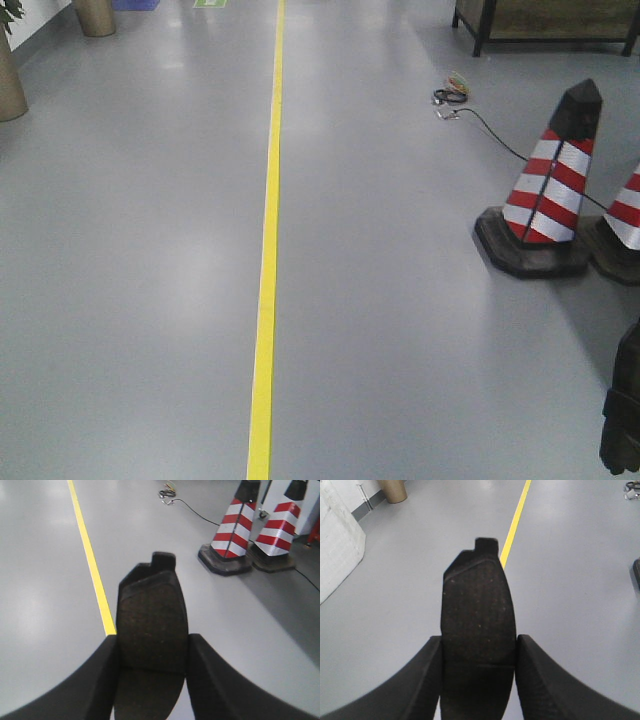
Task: Move and align brake pads A on conveyor
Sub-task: 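Drive along the yellow floor line holding both brake pads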
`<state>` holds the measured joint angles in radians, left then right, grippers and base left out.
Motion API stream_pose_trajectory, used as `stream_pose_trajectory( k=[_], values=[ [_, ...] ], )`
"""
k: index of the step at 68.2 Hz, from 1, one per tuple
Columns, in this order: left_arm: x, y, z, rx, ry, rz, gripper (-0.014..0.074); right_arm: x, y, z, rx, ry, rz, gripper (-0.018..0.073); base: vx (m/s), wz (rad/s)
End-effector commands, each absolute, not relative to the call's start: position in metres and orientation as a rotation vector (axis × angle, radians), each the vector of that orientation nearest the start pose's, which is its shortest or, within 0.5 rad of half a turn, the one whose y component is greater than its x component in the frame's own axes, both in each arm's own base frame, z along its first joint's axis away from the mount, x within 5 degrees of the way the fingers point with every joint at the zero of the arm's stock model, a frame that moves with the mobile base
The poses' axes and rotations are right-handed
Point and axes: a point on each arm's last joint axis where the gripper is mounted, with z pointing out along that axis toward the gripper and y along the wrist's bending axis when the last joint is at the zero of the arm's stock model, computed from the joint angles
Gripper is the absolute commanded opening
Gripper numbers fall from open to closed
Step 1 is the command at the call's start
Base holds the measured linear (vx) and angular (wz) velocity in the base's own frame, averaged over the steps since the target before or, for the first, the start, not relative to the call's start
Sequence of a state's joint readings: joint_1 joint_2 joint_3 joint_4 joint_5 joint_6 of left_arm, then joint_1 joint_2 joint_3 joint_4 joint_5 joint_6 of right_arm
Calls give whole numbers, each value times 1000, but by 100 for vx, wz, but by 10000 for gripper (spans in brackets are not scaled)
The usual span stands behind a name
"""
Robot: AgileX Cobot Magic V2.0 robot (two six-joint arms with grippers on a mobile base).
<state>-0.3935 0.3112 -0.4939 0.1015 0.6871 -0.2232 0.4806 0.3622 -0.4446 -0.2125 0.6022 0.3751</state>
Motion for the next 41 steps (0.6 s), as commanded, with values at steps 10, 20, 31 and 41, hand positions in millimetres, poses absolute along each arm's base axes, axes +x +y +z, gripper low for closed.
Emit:
stream_pose_trajectory(
  k=[10,20,31,41],
  values=[
    [62,-20,314,199,1875,-318,-6,74,27,304,-220,1874,333,-4,70,7],
    [62,-20,314,199,1875,-318,-6,74,27,304,-220,1874,333,-4,68,4],
    [62,-20,314,199,1875,-318,-6,74,27,304,-220,1874,333,-4,67,2],
    [62,-20,314,199,1875,-318,-6,74,27,304,-220,1874,333,-4,65,1]
  ],
)
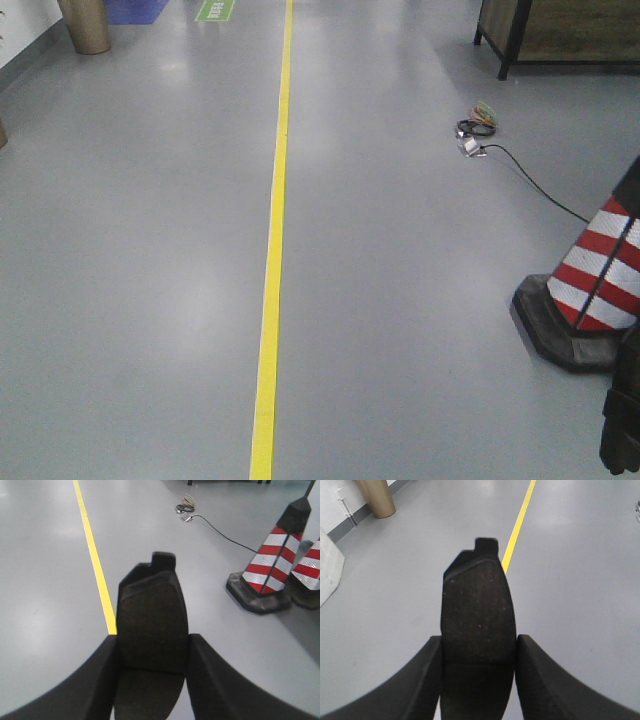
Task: Move and align brake pads A on conveyor
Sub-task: 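Drive along the yellow floor line holding both brake pads, then turn past the striped cones and stop at the conveyor belt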
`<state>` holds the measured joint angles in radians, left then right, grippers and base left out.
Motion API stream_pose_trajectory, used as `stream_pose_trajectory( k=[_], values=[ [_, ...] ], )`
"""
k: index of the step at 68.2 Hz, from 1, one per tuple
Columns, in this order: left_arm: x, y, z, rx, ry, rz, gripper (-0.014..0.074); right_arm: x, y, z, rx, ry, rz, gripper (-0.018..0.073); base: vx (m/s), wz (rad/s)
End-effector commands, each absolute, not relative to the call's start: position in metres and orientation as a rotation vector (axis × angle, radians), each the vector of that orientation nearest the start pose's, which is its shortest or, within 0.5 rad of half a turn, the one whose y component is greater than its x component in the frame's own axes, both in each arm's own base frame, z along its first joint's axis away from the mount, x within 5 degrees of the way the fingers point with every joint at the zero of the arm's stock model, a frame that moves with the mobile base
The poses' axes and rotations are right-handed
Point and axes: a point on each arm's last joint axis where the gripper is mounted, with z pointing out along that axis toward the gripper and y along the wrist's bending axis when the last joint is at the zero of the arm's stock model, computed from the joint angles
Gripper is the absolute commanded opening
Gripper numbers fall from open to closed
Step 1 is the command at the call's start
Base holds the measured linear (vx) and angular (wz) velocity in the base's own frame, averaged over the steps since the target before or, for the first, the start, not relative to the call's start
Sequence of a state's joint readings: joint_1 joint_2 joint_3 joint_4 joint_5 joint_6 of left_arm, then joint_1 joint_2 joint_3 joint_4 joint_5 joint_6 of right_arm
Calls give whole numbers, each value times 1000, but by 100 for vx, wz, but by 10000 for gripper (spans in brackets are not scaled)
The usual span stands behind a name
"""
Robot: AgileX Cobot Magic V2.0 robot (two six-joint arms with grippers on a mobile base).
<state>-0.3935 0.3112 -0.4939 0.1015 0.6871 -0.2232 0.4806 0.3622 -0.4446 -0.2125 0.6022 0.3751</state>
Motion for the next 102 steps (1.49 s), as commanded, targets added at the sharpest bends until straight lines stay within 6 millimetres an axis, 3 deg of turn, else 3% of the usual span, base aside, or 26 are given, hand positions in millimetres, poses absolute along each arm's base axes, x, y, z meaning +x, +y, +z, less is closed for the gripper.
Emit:
stream_pose_trajectory(
  k=[1,56,102],
  values=[
    [62,-20,314,199,1875,-318,-6,74,27,304,-220,1874,333,-4,64,-1],
    [62,-20,314,199,1875,-318,-6,74,27,304,-220,1874,333,-4,55,-13],
    [62,-20,314,199,1877,-317,-6,74,27,304,-220,1874,333,-4,32,-88]
  ],
)
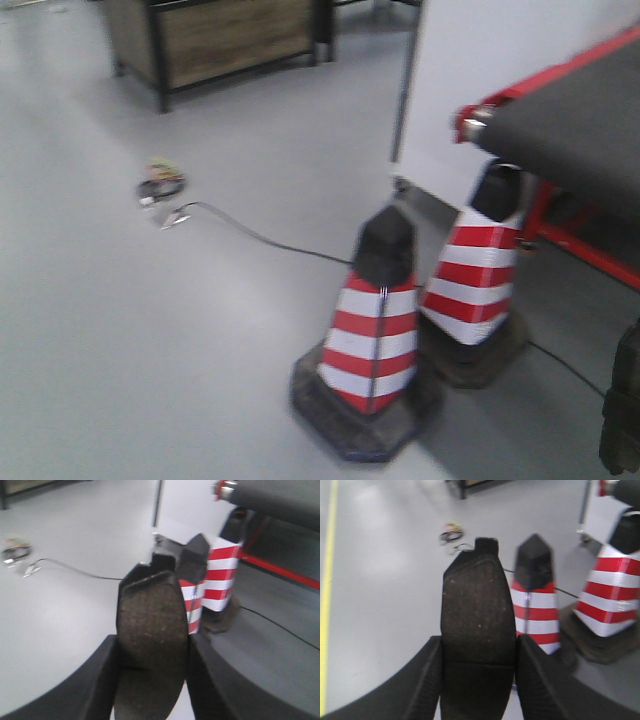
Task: Move and align brake pads A on conveyor
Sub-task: 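Turn past the striped cones and stop at the conveyor belt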
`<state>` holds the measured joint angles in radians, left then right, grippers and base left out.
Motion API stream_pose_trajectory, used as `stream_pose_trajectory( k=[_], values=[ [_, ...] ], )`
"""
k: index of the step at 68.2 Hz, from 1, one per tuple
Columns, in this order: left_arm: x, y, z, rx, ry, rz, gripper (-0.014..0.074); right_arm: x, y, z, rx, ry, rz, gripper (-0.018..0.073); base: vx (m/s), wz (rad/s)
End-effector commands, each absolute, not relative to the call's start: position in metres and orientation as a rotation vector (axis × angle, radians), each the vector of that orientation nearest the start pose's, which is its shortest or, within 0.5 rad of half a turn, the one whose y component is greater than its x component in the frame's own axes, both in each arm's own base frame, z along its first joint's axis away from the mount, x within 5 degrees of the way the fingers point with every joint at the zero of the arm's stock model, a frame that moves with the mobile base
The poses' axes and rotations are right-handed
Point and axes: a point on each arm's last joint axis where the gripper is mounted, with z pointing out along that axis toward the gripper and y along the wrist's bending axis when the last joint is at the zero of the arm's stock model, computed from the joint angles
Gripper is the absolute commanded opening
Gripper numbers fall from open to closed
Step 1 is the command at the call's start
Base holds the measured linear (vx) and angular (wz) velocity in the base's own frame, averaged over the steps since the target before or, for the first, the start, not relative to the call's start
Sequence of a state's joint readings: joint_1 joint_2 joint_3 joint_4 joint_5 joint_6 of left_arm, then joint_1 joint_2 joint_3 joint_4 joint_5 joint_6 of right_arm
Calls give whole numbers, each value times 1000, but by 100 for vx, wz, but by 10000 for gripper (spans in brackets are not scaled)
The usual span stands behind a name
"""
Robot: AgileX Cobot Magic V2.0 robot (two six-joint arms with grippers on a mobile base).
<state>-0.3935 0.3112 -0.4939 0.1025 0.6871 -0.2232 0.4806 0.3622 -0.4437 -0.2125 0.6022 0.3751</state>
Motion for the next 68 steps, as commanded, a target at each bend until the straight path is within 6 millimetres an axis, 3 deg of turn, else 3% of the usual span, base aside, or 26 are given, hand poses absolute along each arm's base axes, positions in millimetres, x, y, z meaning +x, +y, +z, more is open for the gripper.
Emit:
stream_pose_trajectory(
  k=[1,41,68],
  values=[
    [62,-20,314,199,1877,-317,-6,74,27,304,-220,1874,333,-4,26,-98],
    [62,-20,314,200,1878,-316,-6,74,27,304,-220,1874,333,-4,22,-86],
    [62,-20,314,200,1878,-316,-6,74,27,304,-220,1874,334,-4,15,-64]
  ],
)
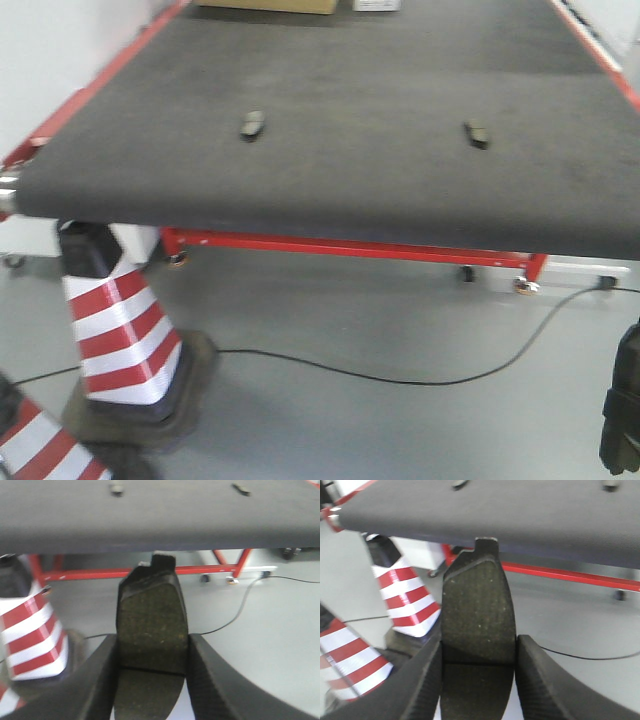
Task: Move and align brake pads A on conveyor
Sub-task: 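Turn past the striped cones and stop at the conveyor belt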
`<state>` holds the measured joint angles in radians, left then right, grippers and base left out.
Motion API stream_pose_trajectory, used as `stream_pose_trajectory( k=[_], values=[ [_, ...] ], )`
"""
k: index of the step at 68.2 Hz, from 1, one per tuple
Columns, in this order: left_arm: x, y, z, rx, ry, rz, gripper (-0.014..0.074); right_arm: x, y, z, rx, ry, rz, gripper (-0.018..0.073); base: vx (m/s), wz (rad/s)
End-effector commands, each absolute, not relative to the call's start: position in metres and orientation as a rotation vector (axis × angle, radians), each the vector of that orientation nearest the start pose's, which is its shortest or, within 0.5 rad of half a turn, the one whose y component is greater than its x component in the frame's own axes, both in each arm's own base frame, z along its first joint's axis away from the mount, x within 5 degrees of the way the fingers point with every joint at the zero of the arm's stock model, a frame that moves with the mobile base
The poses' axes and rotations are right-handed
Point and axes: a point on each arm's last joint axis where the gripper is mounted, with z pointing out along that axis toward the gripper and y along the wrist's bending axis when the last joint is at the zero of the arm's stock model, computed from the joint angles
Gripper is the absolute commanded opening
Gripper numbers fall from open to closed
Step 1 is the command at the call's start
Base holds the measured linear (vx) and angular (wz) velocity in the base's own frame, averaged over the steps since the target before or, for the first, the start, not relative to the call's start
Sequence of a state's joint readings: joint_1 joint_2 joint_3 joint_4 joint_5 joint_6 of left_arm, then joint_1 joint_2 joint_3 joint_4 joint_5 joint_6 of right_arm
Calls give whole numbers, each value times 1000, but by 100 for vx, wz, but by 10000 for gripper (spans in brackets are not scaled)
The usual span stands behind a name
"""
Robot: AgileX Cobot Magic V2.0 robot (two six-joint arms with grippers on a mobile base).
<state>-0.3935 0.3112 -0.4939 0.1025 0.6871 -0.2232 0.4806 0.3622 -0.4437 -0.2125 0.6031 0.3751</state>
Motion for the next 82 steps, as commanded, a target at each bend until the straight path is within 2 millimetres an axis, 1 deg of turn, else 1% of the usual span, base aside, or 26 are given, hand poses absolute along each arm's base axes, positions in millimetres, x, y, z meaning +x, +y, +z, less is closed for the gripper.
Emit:
stream_pose_trajectory(
  k=[1,40,82],
  values=[
    [62,-20,314,200,1878,-316,-6,74,27,304,-220,1874,334,-4,11,-42],
    [62,-20,314,200,1878,-316,-6,74,27,304,-220,1874,334,-4,12,-20],
    [62,-20,314,200,1878,-316,-6,74,27,304,-220,1874,334,-4,34,-1]
  ],
)
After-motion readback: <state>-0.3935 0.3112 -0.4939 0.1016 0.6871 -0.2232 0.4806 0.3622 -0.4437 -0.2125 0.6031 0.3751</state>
